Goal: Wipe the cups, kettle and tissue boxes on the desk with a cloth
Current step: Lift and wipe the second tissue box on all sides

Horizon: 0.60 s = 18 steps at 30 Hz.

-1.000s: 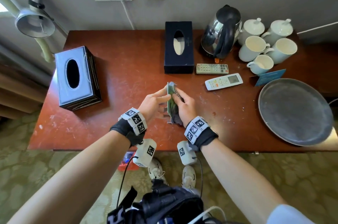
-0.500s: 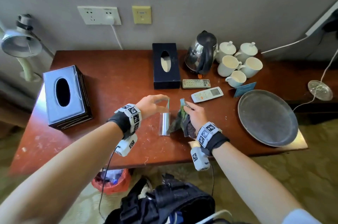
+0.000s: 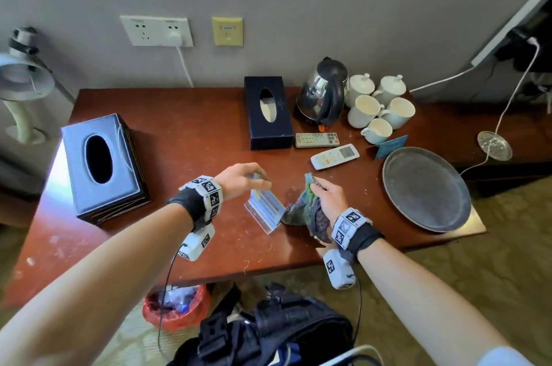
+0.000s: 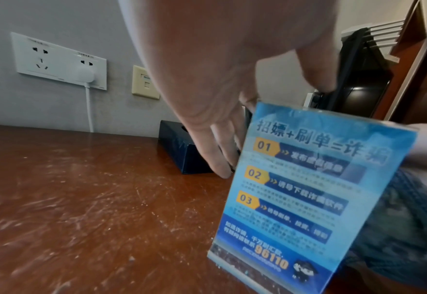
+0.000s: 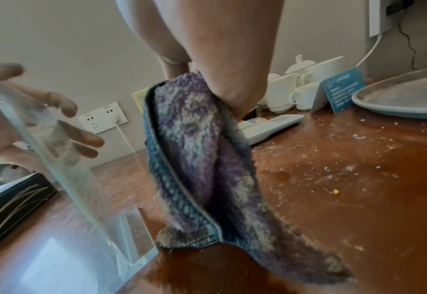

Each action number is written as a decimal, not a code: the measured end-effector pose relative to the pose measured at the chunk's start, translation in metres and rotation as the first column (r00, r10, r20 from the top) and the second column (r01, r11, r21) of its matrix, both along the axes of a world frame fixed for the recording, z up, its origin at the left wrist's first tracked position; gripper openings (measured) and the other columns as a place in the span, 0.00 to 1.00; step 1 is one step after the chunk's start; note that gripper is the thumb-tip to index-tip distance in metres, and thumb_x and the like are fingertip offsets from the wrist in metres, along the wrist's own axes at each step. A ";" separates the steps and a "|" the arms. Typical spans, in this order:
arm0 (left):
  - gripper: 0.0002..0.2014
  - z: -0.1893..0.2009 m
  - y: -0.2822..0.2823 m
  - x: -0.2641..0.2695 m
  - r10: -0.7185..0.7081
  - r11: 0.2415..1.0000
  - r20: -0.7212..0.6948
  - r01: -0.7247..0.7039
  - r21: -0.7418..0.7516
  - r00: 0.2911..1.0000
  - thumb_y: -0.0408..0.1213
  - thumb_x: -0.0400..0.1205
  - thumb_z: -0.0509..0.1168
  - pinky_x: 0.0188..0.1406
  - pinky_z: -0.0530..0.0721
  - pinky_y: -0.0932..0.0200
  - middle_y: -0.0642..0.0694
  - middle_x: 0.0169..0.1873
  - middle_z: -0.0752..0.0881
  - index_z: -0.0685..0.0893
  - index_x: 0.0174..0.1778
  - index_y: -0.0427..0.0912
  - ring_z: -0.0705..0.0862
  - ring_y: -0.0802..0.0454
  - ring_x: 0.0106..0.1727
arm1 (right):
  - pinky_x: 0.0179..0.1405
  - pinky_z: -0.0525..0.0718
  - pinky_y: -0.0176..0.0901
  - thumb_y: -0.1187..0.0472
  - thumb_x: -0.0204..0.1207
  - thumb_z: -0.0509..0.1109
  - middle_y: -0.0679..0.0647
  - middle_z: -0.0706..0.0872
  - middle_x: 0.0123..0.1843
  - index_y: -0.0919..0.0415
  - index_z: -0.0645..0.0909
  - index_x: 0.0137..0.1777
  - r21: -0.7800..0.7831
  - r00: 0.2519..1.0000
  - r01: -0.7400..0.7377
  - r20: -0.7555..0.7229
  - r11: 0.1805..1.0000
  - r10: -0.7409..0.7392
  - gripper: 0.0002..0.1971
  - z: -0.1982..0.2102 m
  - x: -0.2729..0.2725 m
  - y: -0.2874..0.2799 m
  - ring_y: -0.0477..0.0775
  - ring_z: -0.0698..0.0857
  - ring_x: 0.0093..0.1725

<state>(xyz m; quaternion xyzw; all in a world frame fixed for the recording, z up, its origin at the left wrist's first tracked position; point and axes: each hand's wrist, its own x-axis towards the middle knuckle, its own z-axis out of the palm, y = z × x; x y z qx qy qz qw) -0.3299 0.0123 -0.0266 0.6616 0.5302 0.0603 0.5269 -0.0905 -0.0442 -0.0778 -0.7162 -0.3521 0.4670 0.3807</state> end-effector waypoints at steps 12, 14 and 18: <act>0.09 -0.011 0.001 -0.006 0.069 0.988 0.026 -0.072 0.140 0.997 0.40 0.79 0.74 0.55 0.87 0.48 0.45 0.45 0.91 0.86 0.35 0.59 0.88 0.44 0.50 | 0.74 0.77 0.52 0.66 0.83 0.68 0.54 0.84 0.68 0.65 0.80 0.72 0.002 0.997 0.075 0.011 0.997 -0.075 0.19 0.003 -0.013 0.001 0.54 0.83 0.67; 0.10 -0.016 0.003 -0.004 0.139 0.978 0.056 -0.146 0.149 0.989 0.41 0.79 0.74 0.52 0.89 0.42 0.45 0.42 0.91 0.86 0.32 0.58 0.89 0.42 0.46 | 0.71 0.81 0.57 0.65 0.82 0.69 0.56 0.87 0.66 0.64 0.81 0.71 0.015 0.994 0.110 -0.017 0.994 -0.110 0.18 0.004 -0.010 0.004 0.57 0.86 0.64; 0.10 -0.012 0.013 0.007 0.222 0.955 0.067 -0.231 0.184 0.973 0.43 0.80 0.72 0.50 0.89 0.41 0.46 0.44 0.90 0.84 0.33 0.57 0.90 0.42 0.46 | 0.69 0.82 0.53 0.67 0.82 0.68 0.56 0.87 0.64 0.64 0.81 0.71 0.030 0.976 0.204 -0.078 0.978 -0.201 0.17 0.011 0.003 0.010 0.56 0.87 0.61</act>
